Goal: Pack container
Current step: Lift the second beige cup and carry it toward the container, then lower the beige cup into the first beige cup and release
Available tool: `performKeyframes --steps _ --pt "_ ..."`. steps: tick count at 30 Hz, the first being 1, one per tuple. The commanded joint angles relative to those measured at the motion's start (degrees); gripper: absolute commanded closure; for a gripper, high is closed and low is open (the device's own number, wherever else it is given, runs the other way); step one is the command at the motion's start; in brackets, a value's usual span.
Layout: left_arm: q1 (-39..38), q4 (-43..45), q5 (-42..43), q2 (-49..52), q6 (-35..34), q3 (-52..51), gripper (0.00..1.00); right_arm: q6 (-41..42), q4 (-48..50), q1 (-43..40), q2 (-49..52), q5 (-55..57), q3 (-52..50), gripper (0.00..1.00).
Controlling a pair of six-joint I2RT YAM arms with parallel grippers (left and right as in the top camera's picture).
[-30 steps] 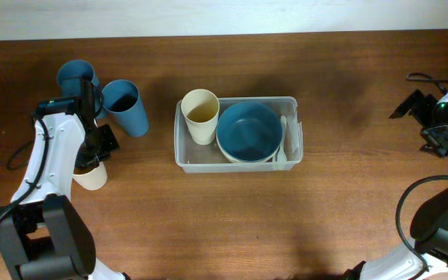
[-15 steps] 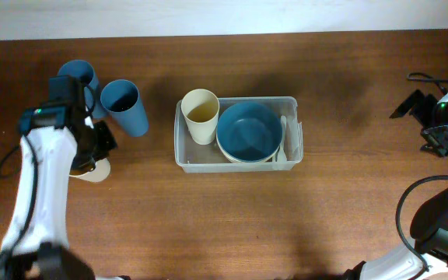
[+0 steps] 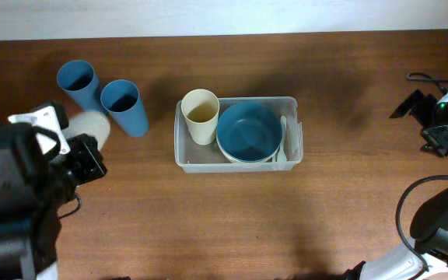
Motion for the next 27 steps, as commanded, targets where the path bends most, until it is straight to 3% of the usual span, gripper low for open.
performKeyframes --steps 1,5,10,21,27 --pt "-4.1 8.2 10.5 -2.3 1.2 1.0 0.98 0.5 0.0 -0.2 -1.0 0.7 0.5 0.01" --pt "-12.3 15.5 11.0 1.9 2.1 1.4 0.98 0.5 0.0 -0.2 -1.0 0.7 0.5 0.01" --pt "-20.1 17.7 7.3 10.7 5.5 6.7 0.99 0.5 0.0 -0.2 -1.0 0.7 0.5 0.01" --pt "-29.8 1.0 -9.1 33.3 11.2 33.2 0.99 0.5 0.0 -0.2 -1.0 0.7 0.5 0.01" --pt "-30.5 -3.3 -11.1 38.9 11.4 37.1 0.99 0.5 0.0 -0.2 -1.0 0.7 0.5 0.01"
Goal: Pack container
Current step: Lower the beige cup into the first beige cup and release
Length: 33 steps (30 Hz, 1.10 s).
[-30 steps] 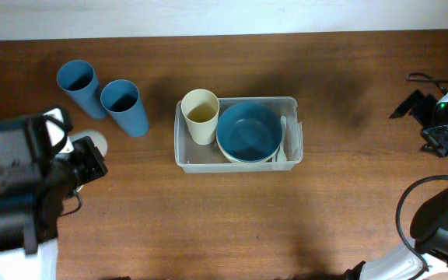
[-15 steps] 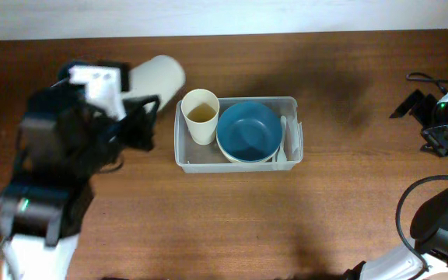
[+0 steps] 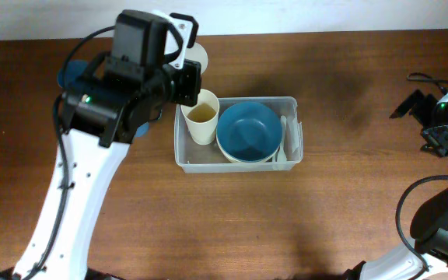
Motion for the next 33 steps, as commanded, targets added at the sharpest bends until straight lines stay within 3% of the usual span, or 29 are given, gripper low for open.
performKeyframes --steps 1,33 --pt "-0.1 -1.4 -3.2 2.9 1.8 1.8 0.98 0.5 0.0 -0.2 -1.0 0.7 0.5 0.01" --pt "-5.3 -11.6 -5.7 8.7 3.5 1.6 0.98 0.5 0.0 -0.2 -1.0 0.7 0.5 0.01"
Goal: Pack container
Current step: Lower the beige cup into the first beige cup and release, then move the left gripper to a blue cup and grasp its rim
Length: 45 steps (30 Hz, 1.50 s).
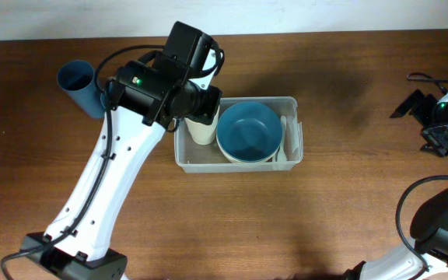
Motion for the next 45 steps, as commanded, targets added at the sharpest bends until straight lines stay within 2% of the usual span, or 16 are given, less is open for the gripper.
performKeyframes --steps 1,11,15,17,33,39,45 --pt "0.0 -0.6 -0.8 2.4 1.1 1.1 0.98 0.4 0.0 -0.2 -1.0 0.7 0.5 0.01" --pt "0.0 -0.1 -0.6 4.0 1.1 1.1 0.98 0.4 0.0 -0.2 -1.0 0.7 0.5 0.01" --pt "0.0 0.2 -0.6 4.0 1.1 1.1 0.63 0.4 0.0 -0.2 -1.0 0.7 0.5 0.01" --pt "0.0 0.3 -0.6 4.0 1.1 1.1 0.54 0.4 0.0 -0.2 -1.0 0.7 0.5 0.01" --pt "1.7 0.9 -3.5 3.9 0.8 2.7 0.52 0.4 0.0 -0.2 -1.0 0.7 0.5 0.01" --pt "8.8 0.1 -5.2 3.8 -3.2 4.7 0.5 0.4 0.0 -0.2 -1.0 0.7 0.5 0.01" --pt "16.5 0.5 -5.2 4.6 -3.2 4.7 0.5 0.4 0.0 -0.2 -1.0 0.7 0.5 0.01"
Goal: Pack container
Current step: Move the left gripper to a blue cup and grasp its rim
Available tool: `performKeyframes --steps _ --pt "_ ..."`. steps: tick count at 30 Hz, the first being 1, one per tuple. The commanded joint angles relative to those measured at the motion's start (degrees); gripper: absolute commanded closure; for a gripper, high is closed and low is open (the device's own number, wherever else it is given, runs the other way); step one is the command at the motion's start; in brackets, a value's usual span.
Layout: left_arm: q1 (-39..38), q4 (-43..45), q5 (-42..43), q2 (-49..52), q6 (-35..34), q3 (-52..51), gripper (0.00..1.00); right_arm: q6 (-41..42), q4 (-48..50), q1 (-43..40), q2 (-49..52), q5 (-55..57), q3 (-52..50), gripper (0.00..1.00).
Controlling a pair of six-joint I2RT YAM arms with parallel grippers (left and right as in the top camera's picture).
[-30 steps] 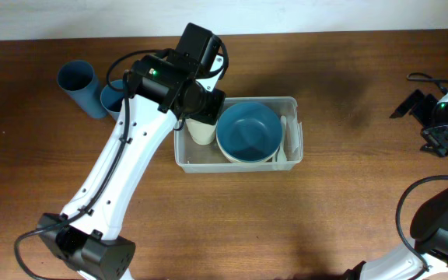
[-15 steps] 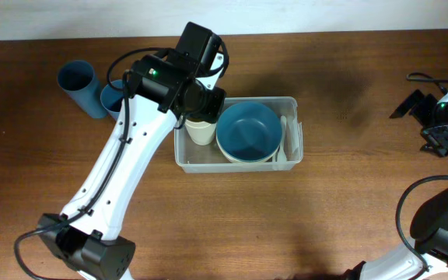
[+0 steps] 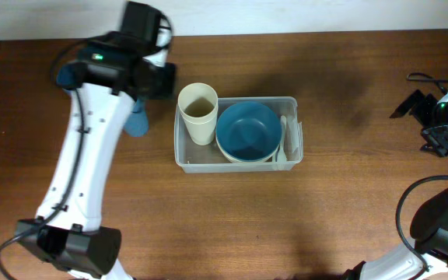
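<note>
A clear plastic container (image 3: 183,159) sits mid-table. Inside it on the left stands a cream cup (image 3: 197,113), which looks like two cups nested. A blue bowl (image 3: 247,131) on a white plate fills the middle. A white utensil (image 3: 284,141) lies along the container's right wall. My left gripper (image 3: 164,80) hovers just left of the container's back left corner, open and holding nothing. Two blue cups (image 3: 135,124) stand left of the container, both partly hidden by the left arm. My right gripper (image 3: 405,106) rests at the far right edge.
The second blue cup (image 3: 67,75) peeks out behind the left arm at the back left. The left arm (image 3: 84,171) crosses the left part of the table from the front edge. A black cable (image 3: 422,77) lies near the right arm.
My left gripper was down over the cream cup in the container. It now sits up and to the left, empty. The cream cup in the container stands slightly taller.
My left gripper held a cream cup at the table's left side beside the blue cups. It then held that cup behind the container, and then it was over the cream cup inside. Now the cup sits nested there and the gripper is clear.
</note>
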Motion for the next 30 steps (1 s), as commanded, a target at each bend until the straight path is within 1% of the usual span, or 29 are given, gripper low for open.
performKeyframes --steps 1,5,11,18,20,26,30 --pt "3.3 0.1 -0.9 0.6 -1.1 1.1 0.5 0.5 0.0 -0.2 -1.0 0.7 0.5 0.01" --pt "5.2 0.1 -0.9 2.2 -0.6 1.1 0.5 0.5 0.0 -0.2 -1.0 0.7 0.5 0.01" --pt "5.2 0.0 -1.0 7.3 0.2 1.0 0.5 0.5 0.0 -0.2 -1.0 0.7 0.5 0.01" --pt "6.2 0.0 -3.5 13.1 0.2 1.0 0.5 0.5 0.0 -0.2 -1.0 0.7 0.5 0.01" --pt "6.5 0.0 -3.5 13.7 0.2 1.0 0.51 0.5 0.0 -0.2 -1.0 0.7 0.5 0.01" --pt "7.3 0.9 -3.5 14.7 0.2 1.0 0.5 0.5 0.0 -0.2 -1.0 0.7 0.5 0.01" --pt "7.9 1.0 -3.4 17.0 0.2 1.0 0.5 0.5 0.0 -0.2 -1.0 0.7 0.5 0.01"
